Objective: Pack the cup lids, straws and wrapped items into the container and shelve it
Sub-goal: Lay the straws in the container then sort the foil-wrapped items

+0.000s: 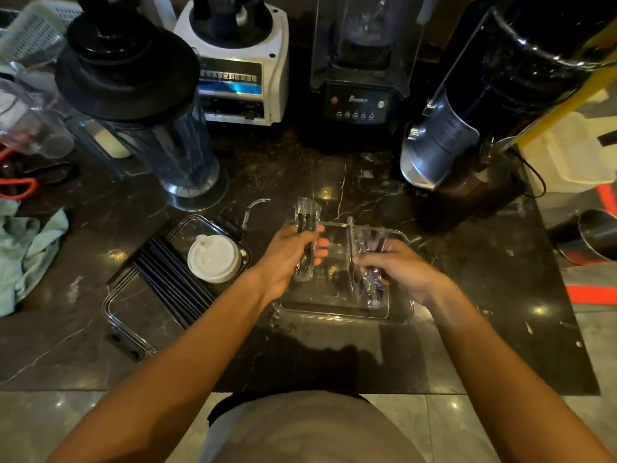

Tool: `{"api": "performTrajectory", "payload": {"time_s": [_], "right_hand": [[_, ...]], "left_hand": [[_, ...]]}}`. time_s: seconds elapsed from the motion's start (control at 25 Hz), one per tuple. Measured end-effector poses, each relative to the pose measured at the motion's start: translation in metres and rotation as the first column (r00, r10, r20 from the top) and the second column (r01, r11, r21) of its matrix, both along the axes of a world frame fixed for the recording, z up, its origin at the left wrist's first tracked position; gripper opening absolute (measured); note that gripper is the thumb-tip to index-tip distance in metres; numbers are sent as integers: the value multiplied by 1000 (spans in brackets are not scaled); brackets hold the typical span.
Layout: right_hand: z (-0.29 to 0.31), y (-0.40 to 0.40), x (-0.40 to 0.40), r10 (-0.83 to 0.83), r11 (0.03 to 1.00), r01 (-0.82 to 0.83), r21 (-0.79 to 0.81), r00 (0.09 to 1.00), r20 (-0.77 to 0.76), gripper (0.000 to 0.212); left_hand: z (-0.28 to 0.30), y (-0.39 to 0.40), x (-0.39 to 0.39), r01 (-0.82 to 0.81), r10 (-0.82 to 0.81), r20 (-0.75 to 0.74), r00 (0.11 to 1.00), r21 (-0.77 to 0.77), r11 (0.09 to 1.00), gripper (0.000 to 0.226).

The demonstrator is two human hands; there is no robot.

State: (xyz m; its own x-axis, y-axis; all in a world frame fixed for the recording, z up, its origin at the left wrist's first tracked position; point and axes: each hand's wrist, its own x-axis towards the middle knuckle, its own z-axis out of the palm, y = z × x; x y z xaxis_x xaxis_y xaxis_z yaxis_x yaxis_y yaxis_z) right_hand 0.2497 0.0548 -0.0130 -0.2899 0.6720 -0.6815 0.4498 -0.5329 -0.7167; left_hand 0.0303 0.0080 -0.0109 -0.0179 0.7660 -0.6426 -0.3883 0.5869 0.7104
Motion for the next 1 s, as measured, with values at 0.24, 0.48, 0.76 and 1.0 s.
{"api": "performTrajectory", "payload": {"time_s": [0.24, 0.48, 0.76, 1.0], "right_hand": [[14, -14, -13, -80, 997, 75, -35, 982, -174, 16], [4, -20, -19, -40, 995, 42, 88, 999, -23, 15], [2, -24, -25, -251, 966, 238, -98, 956, -153, 30], [-8, -27, -20, -271, 959, 249, -137, 946, -178, 18]], "left_hand": [[-28, -3, 22, 242, -235, 153, 960, -27, 970, 40], [-40, -8, 28, 282, -276, 168, 947, -15, 959, 46], [-51, -10, 21, 317, -312, 194, 930, 9, 949, 39], [-52, -6, 16, 547, -545, -59, 837, 57, 835, 49]]}}
